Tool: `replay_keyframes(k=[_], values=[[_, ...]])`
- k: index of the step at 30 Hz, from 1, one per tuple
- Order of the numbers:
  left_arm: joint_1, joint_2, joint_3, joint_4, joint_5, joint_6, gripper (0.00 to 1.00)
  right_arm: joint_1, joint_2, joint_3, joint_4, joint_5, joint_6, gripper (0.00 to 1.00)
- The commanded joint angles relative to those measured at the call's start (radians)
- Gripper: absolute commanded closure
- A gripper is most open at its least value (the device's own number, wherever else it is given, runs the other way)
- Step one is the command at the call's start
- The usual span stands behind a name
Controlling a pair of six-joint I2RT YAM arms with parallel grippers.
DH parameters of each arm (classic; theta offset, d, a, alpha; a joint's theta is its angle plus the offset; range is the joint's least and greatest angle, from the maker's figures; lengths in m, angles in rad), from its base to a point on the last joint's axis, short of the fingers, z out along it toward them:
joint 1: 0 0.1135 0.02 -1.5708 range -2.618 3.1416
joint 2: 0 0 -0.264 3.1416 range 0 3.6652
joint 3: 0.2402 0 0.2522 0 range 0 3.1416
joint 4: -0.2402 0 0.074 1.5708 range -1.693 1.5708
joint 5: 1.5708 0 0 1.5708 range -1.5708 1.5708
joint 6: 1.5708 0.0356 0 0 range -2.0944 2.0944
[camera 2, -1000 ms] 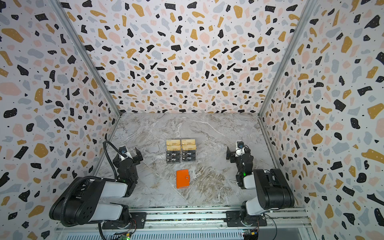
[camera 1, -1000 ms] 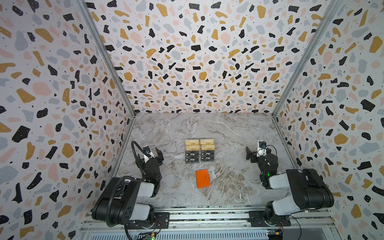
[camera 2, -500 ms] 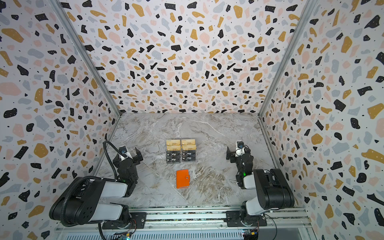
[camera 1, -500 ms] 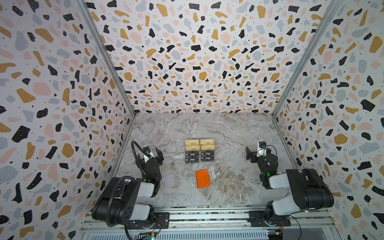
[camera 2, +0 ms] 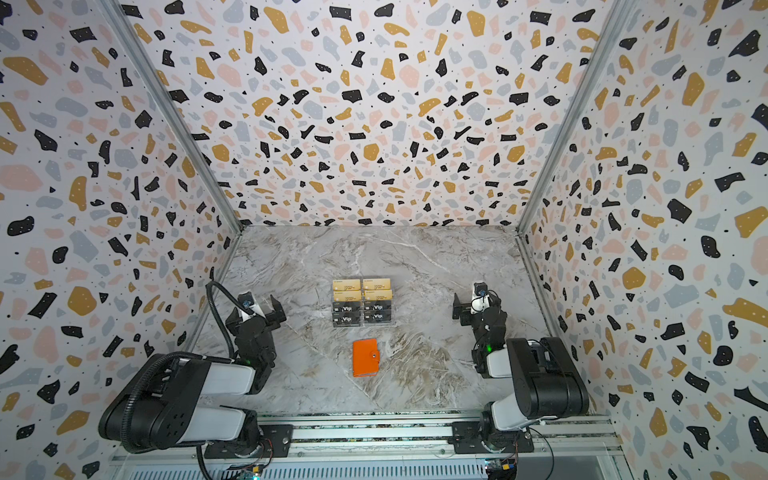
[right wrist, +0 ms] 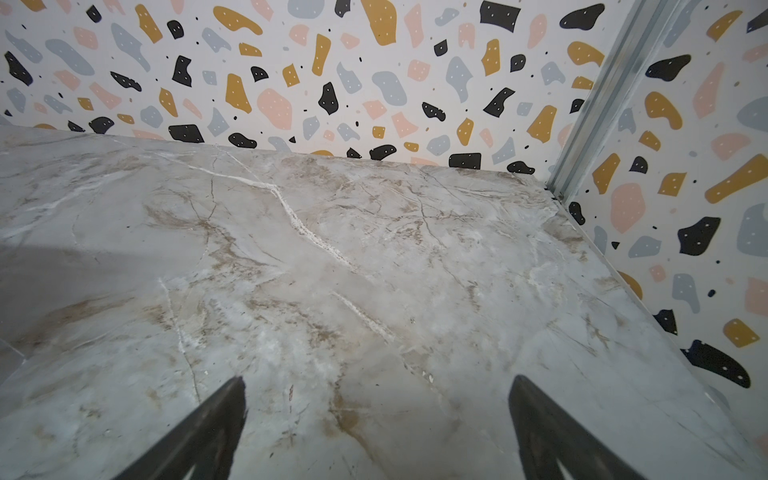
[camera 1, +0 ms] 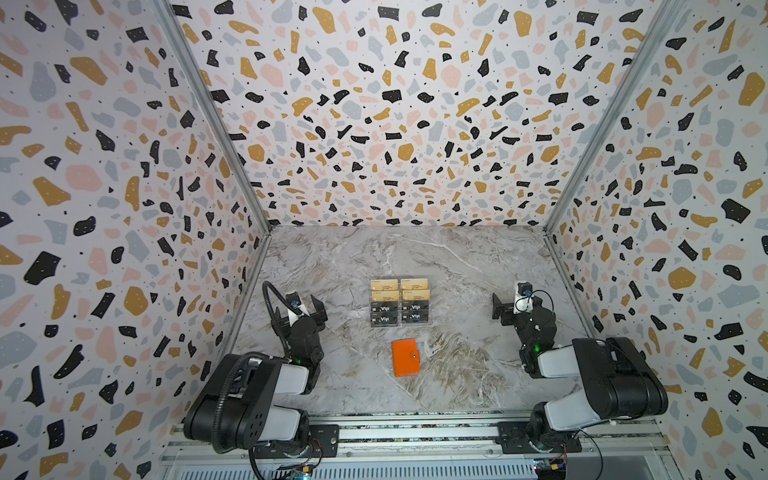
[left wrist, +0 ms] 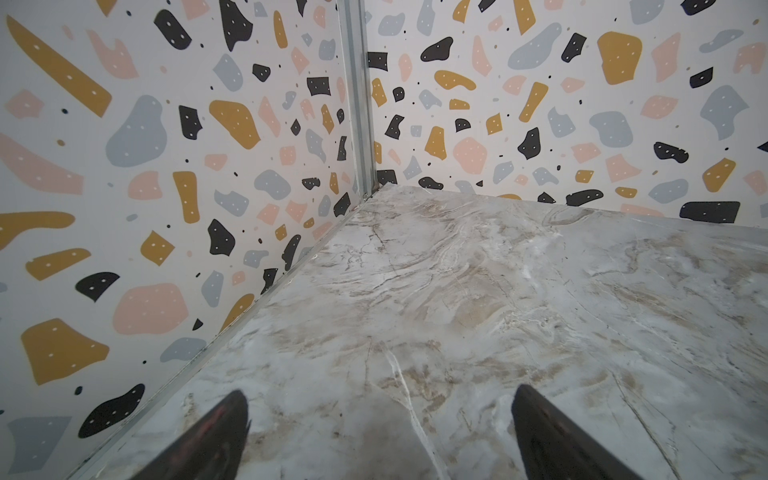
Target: Put the credit cards into the card holder
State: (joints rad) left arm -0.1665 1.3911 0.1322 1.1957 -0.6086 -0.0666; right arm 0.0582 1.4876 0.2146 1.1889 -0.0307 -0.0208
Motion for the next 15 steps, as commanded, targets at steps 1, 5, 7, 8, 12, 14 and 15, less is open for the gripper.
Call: replay_keyframes(k=[1,5,7,8,12,14,15], values=[[0.004,-0.033,0.047,-0.048,-0.023,-0.005,0.0,0.001,-0.039,0.007,-0.002,0.034,0.015,0.01],[0.005,-0.139,0.218,-0.412,-0.033,-0.005,0.0,-0.001,-0.182,0.053,-0.187,0.067,0.028,0.0],[0.005,-0.174,0.295,-0.531,-0.024,-0.007,0.01,-0.001,-0.272,0.096,-0.299,0.07,0.034,0.0],[0.005,-0.191,0.331,-0.594,-0.047,-0.019,0.06,-0.001,-0.308,0.117,-0.346,0.077,0.046,0.01],[0.002,-0.206,0.588,-1.068,-0.172,-0.223,0.12,-0.001,-0.426,0.223,-0.55,0.073,0.211,0.03],[-0.003,-0.194,0.699,-1.27,-0.167,-0.298,0.12,0.007,-0.453,0.288,-0.67,0.029,0.273,0.07],[-0.007,-0.191,0.738,-1.358,-0.166,-0.342,0.13,0.016,-0.458,0.322,-0.741,0.014,0.302,0.1]])
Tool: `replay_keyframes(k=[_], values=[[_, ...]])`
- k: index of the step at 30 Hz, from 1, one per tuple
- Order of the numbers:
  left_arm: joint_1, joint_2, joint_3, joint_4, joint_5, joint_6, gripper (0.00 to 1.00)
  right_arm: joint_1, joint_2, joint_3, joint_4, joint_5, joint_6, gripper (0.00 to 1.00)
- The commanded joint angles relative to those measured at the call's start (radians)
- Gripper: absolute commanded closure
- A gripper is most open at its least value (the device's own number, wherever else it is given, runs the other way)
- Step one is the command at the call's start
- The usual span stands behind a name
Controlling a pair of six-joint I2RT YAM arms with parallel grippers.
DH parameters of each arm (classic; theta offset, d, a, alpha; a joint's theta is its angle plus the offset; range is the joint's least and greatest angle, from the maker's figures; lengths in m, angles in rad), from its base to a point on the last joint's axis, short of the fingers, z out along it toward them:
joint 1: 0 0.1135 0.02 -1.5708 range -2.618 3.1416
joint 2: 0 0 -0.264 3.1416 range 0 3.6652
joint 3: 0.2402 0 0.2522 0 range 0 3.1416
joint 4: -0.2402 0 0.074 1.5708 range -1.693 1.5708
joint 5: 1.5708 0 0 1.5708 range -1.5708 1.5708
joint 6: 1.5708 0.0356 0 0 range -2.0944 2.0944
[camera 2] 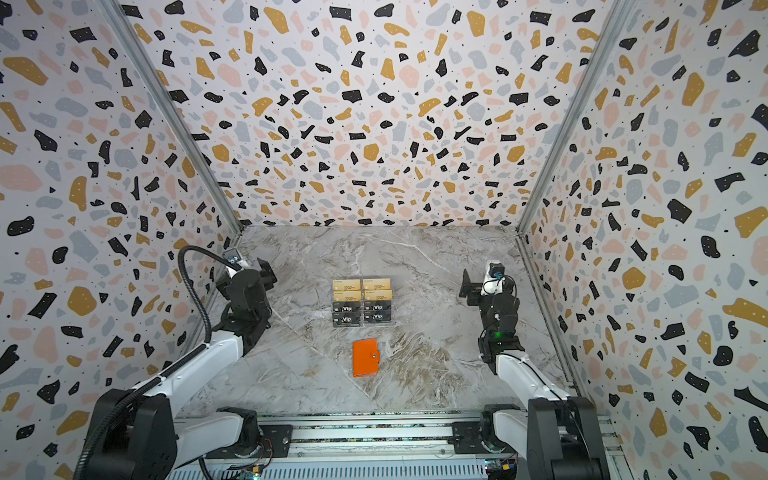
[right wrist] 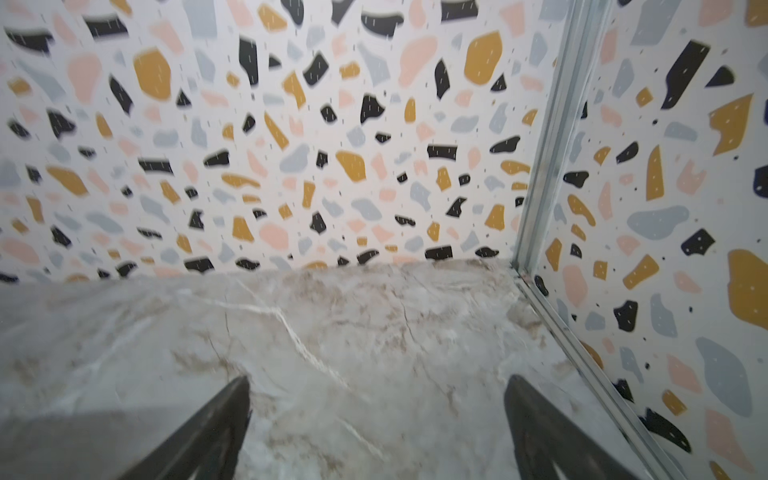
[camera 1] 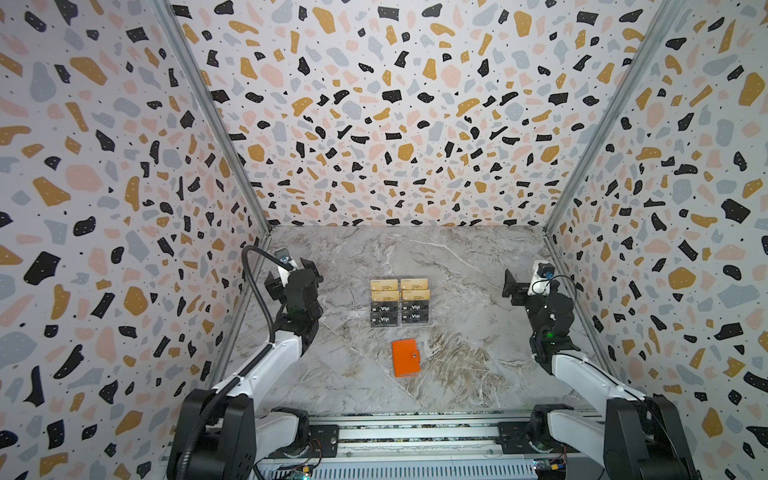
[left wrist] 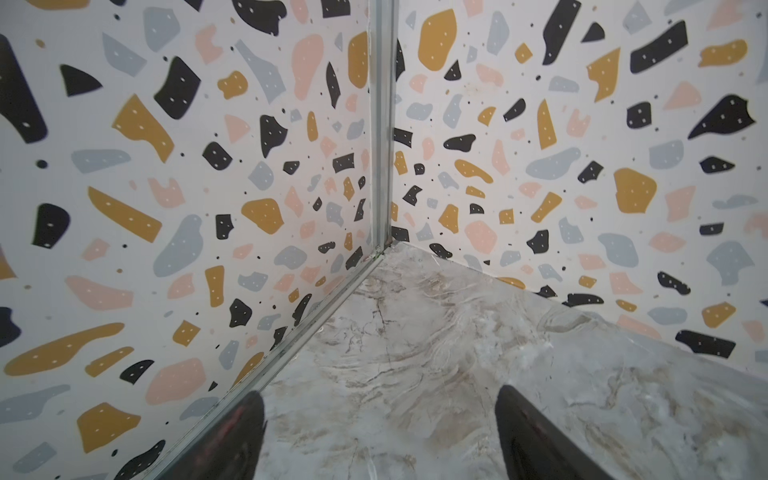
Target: Put the credit cards into the card holder
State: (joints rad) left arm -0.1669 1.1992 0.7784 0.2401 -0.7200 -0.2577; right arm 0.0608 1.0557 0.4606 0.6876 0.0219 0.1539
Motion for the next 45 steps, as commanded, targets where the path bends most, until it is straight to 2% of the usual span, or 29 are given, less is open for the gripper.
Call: replay_keyframes(k=[1,3,6,10,12,16,18,21,29,34,37,42,45], values=[[-0.013,0.001,0.115,-0.469,-0.042,-0.185,0.15,0.029,-0.026,0.105,-0.3,-0.063,0.144,0.13],[-0.036,-0.016,0.129,-0.539,0.022,-0.202,0.16,0.078,-0.021,0.152,-0.397,-0.109,0.155,0.14],[-0.126,-0.082,0.111,-0.623,0.031,-0.24,0.2,0.195,-0.005,0.248,-0.597,-0.122,0.163,0.17],[-0.239,-0.184,0.085,-0.718,0.07,-0.27,0.31,0.356,0.032,0.361,-0.863,-0.154,0.191,0.27],[-0.263,-0.203,0.099,-0.804,0.14,-0.289,0.35,0.471,0.051,0.39,-0.967,-0.162,0.225,0.32],[-0.31,-0.184,0.083,-0.879,0.356,-0.312,0.41,0.648,0.123,0.405,-1.045,-0.19,0.332,0.39],[-0.386,-0.159,0.083,-0.909,0.382,-0.336,0.44,0.726,0.184,0.413,-1.041,-0.211,0.39,0.45],[-0.505,-0.123,0.09,-0.927,0.403,-0.376,0.44,0.824,0.275,0.419,-1.02,-0.187,0.414,0.47],[-0.636,-0.053,0.055,-0.843,0.527,-0.461,0.44,0.85,0.465,0.461,-0.933,-0.223,0.414,0.56],[-0.66,0.066,0.074,-0.872,0.576,-0.465,0.45,0.837,0.528,0.458,-0.905,-0.245,0.394,0.64],[-0.69,0.109,0.083,-0.854,0.588,-0.477,0.45,0.828,0.543,0.448,-0.882,-0.265,0.393,0.65],[-0.704,0.127,0.021,-0.706,0.696,-0.529,0.48,0.825,0.561,0.433,-0.88,-0.282,0.386,0.67],[-0.705,0.149,0.008,-0.654,0.719,-0.537,0.49,0.826,0.568,0.424,-0.886,-0.287,0.385,0.67]])
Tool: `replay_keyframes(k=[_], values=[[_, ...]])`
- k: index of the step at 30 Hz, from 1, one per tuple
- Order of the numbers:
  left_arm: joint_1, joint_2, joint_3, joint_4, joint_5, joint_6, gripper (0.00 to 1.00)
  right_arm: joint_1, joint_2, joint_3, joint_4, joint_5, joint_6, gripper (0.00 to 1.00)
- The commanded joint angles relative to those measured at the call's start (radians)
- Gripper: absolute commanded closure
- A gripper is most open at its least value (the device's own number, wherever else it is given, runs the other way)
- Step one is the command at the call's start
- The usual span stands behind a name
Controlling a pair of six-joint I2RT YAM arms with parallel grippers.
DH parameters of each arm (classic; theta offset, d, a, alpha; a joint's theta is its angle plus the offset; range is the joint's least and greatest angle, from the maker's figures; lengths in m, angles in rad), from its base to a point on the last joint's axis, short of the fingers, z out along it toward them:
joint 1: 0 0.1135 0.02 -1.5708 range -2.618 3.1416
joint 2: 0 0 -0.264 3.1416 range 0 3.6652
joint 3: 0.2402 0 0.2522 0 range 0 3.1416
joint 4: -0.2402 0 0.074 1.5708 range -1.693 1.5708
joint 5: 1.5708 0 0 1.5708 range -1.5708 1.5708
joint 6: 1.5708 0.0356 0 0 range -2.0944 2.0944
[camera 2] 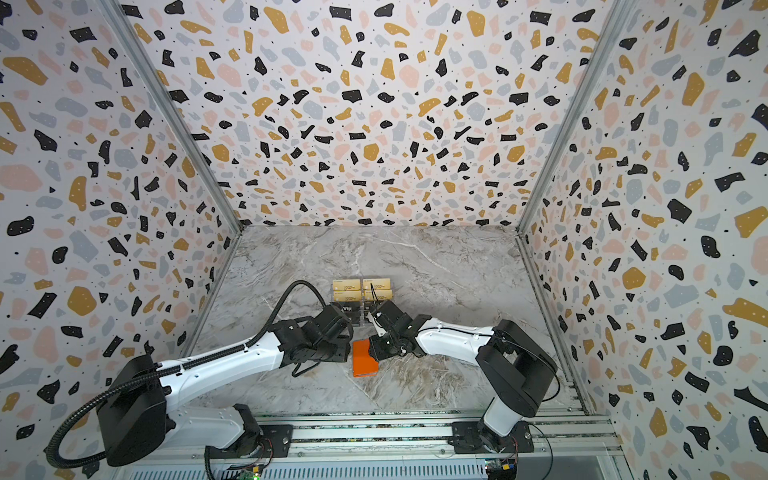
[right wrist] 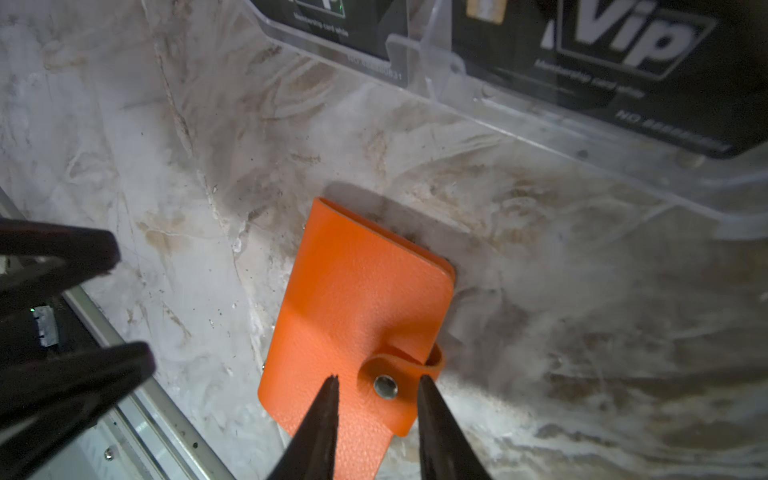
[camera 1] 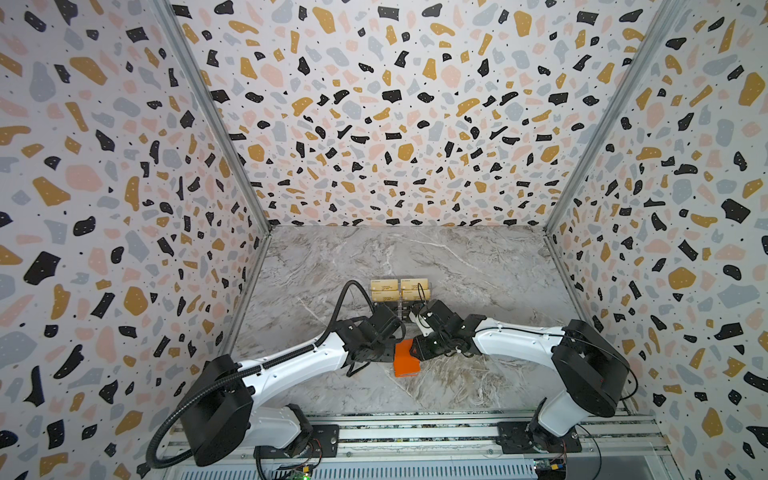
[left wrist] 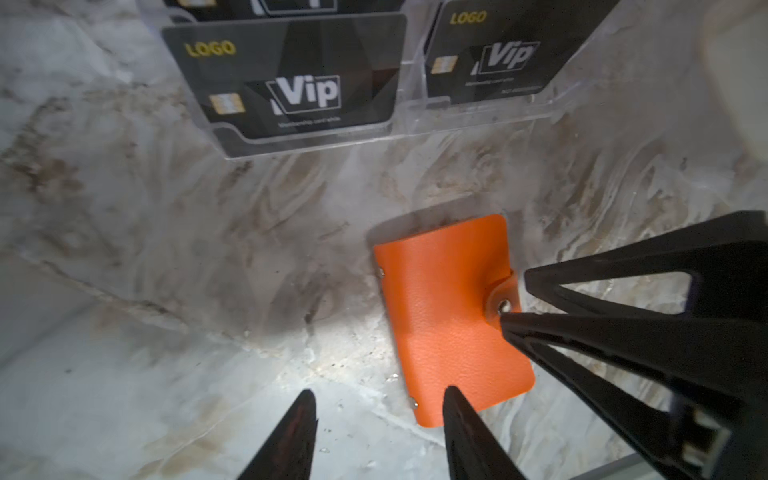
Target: Put the credit cards into the card holder
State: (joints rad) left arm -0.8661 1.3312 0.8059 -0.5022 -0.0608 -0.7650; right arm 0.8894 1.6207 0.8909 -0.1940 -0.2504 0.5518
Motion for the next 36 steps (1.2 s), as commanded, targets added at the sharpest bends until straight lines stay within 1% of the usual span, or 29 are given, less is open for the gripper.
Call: replay_keyframes(k=[1,4,8,16,22,27,32,33,36], values=[[-0.005,0.025,-0.022,0.1,0.064,-0.029,0.49,-0.003,0.006,-0.005,-0.011,-0.011,-0.017,0.67],[-0.006,0.05,-0.036,0.149,0.095,-0.036,0.49,-0.003,0.015,-0.01,-0.026,0.009,-0.03,0.67],[-0.007,0.065,-0.075,0.197,0.102,-0.05,0.49,-0.004,0.032,-0.029,-0.018,0.005,-0.032,0.67],[0.004,0.062,-0.145,0.299,0.138,-0.072,0.49,-0.004,0.033,-0.073,-0.004,0.035,-0.021,0.71],[0.036,0.054,-0.217,0.411,0.198,-0.097,0.48,-0.003,0.028,-0.095,-0.011,0.052,-0.022,0.72],[0.056,0.044,-0.252,0.47,0.219,-0.099,0.49,-0.003,0.023,-0.113,-0.004,0.058,-0.018,0.73],[0.091,0.024,-0.33,0.612,0.264,-0.112,0.5,-0.007,0.04,-0.115,-0.011,0.053,-0.028,0.73],[0.096,0.021,-0.34,0.629,0.276,-0.141,0.51,-0.011,0.041,-0.118,-0.008,0.051,-0.029,0.74],[0.104,0.013,-0.369,0.689,0.311,-0.144,0.51,-0.016,0.039,-0.128,0.005,0.032,-0.033,0.74]])
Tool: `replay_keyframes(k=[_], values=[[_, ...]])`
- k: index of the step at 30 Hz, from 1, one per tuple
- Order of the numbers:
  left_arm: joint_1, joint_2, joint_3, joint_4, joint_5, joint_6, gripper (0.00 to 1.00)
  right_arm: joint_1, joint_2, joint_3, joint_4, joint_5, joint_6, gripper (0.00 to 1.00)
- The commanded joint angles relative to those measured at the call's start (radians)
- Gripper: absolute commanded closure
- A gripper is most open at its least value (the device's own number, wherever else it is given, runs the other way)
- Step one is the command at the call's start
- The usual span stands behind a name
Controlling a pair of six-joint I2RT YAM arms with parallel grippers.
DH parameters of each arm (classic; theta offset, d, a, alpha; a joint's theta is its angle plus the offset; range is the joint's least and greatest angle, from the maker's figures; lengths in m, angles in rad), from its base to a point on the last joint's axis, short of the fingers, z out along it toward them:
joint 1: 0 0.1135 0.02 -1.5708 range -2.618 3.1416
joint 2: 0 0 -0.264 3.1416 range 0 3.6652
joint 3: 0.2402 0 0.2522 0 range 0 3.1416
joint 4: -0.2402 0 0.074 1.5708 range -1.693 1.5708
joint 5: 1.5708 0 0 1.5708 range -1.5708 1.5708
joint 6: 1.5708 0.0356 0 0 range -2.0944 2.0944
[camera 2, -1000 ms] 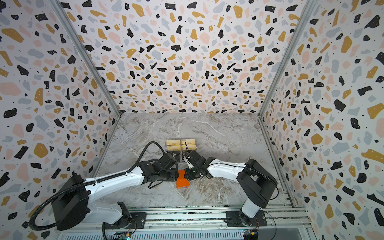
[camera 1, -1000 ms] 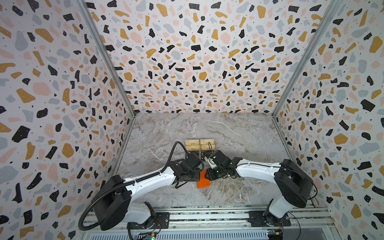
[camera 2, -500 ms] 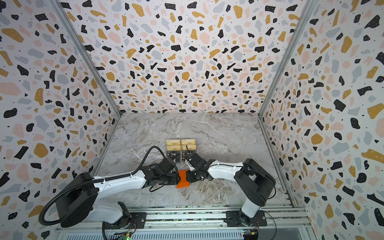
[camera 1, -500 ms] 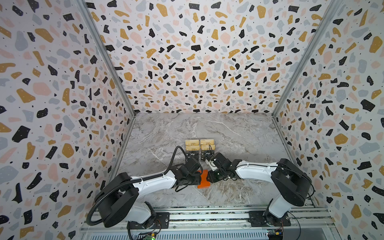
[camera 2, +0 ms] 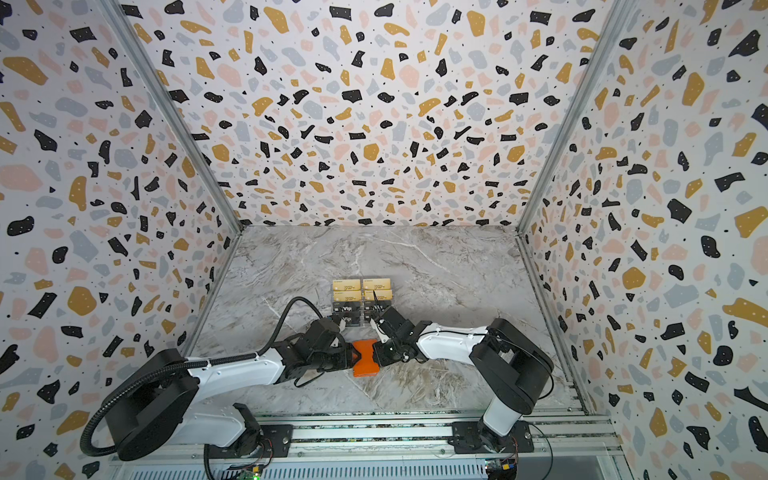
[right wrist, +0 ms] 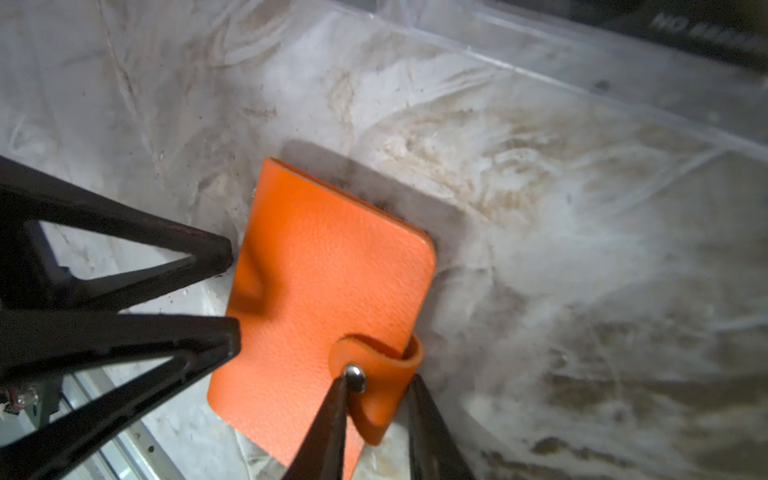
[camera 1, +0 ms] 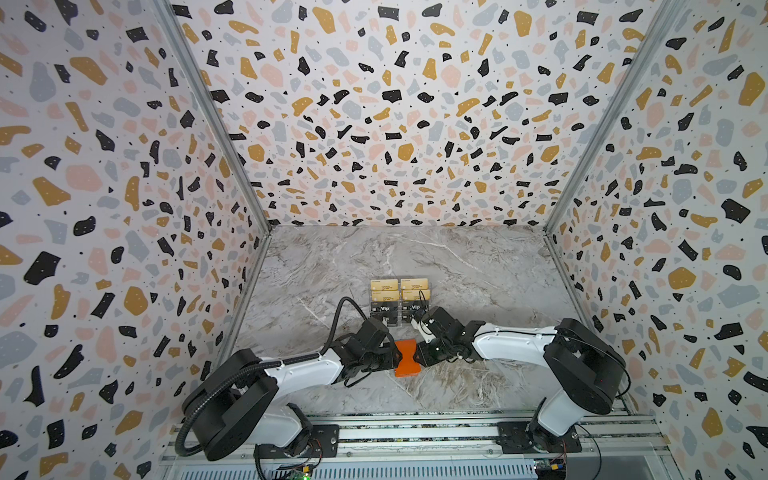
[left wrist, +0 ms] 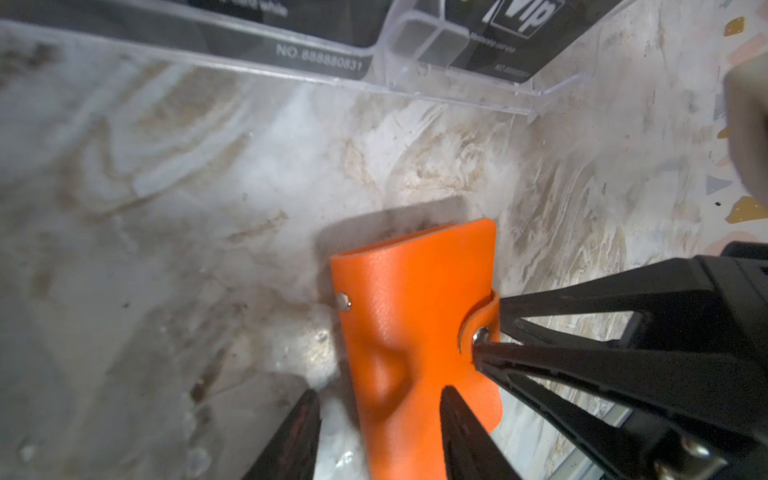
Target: Put the credit cards into the card holder
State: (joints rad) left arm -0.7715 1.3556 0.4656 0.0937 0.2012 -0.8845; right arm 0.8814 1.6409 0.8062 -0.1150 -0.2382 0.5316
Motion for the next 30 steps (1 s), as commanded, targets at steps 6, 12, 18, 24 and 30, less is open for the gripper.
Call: replay_keyframes(k=[6,12,18,24,30], values=[[0.023,0.014,-0.067,0.232,0.131,-0.031,0.51,-0.009,0.027,-0.053,-0.042,-0.015,-0.013,0.75],[0.023,0.013,-0.113,0.371,0.157,-0.066,0.51,-0.01,0.022,-0.08,-0.001,-0.052,-0.02,0.75],[0.023,0.012,-0.158,0.561,0.216,-0.114,0.54,-0.01,0.015,-0.108,0.045,-0.088,-0.021,0.75],[0.023,-0.032,-0.159,0.561,0.215,-0.103,0.56,-0.016,0.009,-0.114,0.062,-0.103,-0.036,0.75],[0.023,0.024,-0.129,0.478,0.205,-0.064,0.63,-0.018,0.007,-0.104,0.058,-0.108,-0.055,0.75]])
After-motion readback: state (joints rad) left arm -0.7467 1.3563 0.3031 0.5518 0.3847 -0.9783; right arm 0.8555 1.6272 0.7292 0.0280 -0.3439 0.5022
